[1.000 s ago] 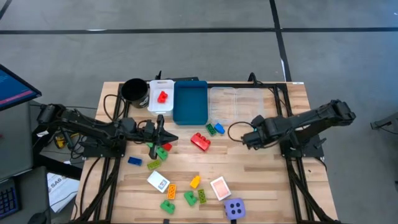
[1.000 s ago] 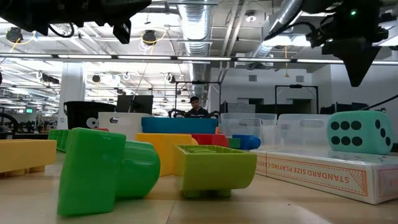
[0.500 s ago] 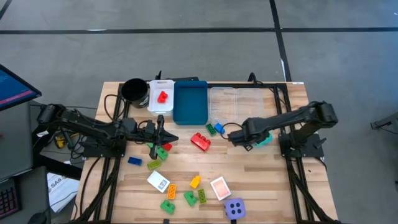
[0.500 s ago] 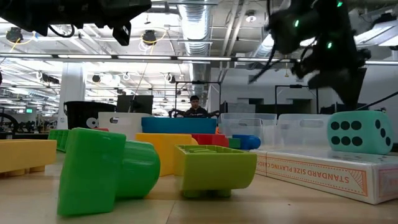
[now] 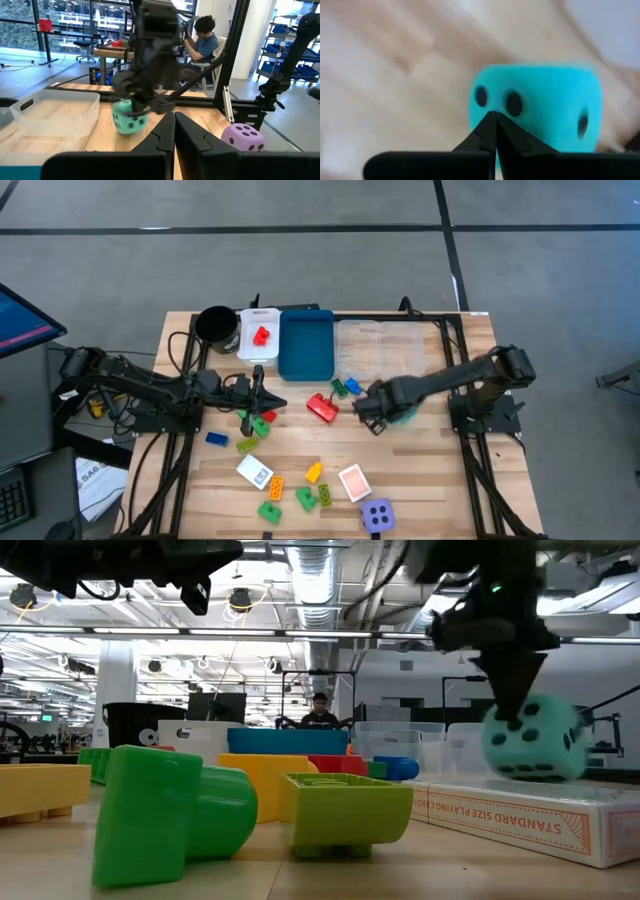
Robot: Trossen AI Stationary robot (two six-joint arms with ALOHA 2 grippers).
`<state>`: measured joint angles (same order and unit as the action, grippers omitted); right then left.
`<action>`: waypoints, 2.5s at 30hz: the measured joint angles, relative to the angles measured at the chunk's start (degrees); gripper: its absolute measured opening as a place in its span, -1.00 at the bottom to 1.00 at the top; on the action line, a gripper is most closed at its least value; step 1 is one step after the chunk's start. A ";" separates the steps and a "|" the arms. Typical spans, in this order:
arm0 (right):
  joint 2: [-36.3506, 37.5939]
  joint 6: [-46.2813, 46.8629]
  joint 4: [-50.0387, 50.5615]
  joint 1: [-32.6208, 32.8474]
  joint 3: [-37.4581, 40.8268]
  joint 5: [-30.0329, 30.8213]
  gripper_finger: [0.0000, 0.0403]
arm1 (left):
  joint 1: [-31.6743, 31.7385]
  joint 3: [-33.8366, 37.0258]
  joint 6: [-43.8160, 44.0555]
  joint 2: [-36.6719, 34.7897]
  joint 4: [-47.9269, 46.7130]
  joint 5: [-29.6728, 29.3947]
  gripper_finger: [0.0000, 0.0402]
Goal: Pick & Place Toys
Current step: Put the light blue dice into the blue bin
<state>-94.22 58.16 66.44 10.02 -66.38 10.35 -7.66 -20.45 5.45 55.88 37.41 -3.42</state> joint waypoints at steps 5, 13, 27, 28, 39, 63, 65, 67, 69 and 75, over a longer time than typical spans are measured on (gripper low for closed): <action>7.78 -2.05 -11.99 3.64 -1.25 3.42 -1.00 | 0.02 -0.02 0.00 0.00 -0.15 0.21 -1.00; 15.52 11.61 0.36 10.53 -1.72 15.74 -1.00 | 0.02 0.00 0.00 0.00 -0.47 0.17 -1.00; 9.72 27.42 18.63 12.97 -1.69 1.00 -1.00 | 0.02 0.00 0.00 0.00 -0.39 -0.13 -1.00; 8.71 27.51 18.93 12.84 -1.69 -0.50 -1.00 | 0.02 0.00 0.00 0.00 -0.45 -0.13 -1.00; -1.73 28.93 19.97 13.67 -1.69 -12.11 -1.00 | 0.01 0.00 0.00 0.00 -0.53 -0.09 -1.00; 0.16 26.94 4.01 14.34 -1.76 -1.66 -1.00 | 0.00 0.00 -0.44 0.00 -0.59 0.20 -1.00; 0.22 25.54 1.82 14.34 -1.76 -1.21 -1.00 | 0.02 0.00 -0.44 0.00 -0.54 0.17 -1.00; 0.22 24.55 0.67 14.16 -1.76 -1.23 -1.00 | 0.01 0.00 -0.44 0.00 -0.57 0.17 -1.00; 0.22 23.99 0.17 14.10 -1.76 -1.21 -1.00 | 0.00 0.00 -0.44 0.00 -0.57 0.17 -1.00; 0.29 25.31 6.76 14.43 -1.95 -1.00 -1.00 | 0.01 0.00 -0.44 0.00 -0.57 0.13 -1.00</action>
<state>-93.93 83.47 73.20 24.45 -68.33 9.35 -7.65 -20.45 5.02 55.88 36.84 -3.29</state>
